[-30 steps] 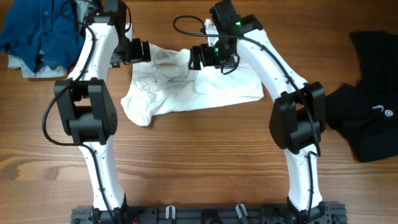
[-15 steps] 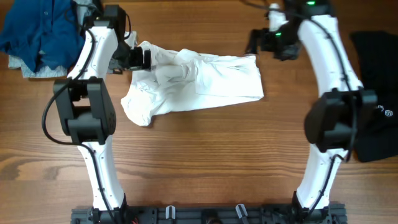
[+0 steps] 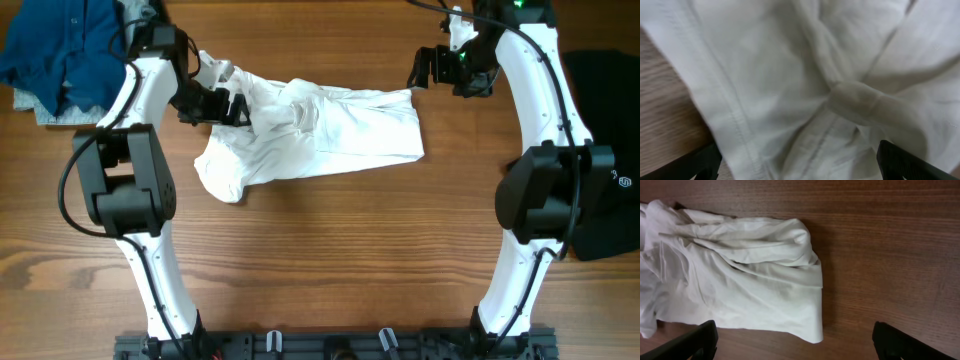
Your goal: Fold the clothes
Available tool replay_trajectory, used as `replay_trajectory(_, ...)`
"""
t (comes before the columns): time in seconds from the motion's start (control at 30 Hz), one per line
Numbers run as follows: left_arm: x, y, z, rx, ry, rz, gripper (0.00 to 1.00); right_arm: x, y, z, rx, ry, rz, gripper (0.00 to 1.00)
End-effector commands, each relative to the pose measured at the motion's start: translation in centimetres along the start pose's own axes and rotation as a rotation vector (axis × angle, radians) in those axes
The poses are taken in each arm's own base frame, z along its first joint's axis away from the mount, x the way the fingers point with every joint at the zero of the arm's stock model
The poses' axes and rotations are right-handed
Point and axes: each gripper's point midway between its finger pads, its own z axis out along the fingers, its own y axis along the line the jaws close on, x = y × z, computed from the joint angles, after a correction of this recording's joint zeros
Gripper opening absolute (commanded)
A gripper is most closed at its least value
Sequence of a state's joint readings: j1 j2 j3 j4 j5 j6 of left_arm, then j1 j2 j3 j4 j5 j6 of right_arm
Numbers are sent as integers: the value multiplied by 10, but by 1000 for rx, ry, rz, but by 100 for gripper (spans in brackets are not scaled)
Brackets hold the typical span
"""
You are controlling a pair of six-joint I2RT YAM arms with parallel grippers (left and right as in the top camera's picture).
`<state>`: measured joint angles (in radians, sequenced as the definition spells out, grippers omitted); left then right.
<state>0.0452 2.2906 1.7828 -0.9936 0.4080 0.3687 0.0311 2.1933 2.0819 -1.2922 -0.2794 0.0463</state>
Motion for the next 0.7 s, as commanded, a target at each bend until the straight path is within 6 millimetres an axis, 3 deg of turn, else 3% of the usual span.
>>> replay_trajectory(0.0, 29, -18, 30, 175, 60, 32, 100, -2, 4, -12, 8, -24, -29, 100)
replay_trajectory(0.2, 20, -27, 28, 351, -57, -3, 100, 4, 4, -12, 9, -1, -23, 100)
replay_trajectory(0.4, 32, -29, 36, 368, -34, -29, 100, 6, 5, -12, 9, 9, -23, 100)
replay_trajectory(0.53, 40, -44, 42, 421, -17, -39, 100, 6, 5, -12, 9, 8, -23, 100)
replay_trajectory(0.67, 43, -45, 50, 387, 6, -24, 97, 6, 5, -12, 9, 9, -22, 100)
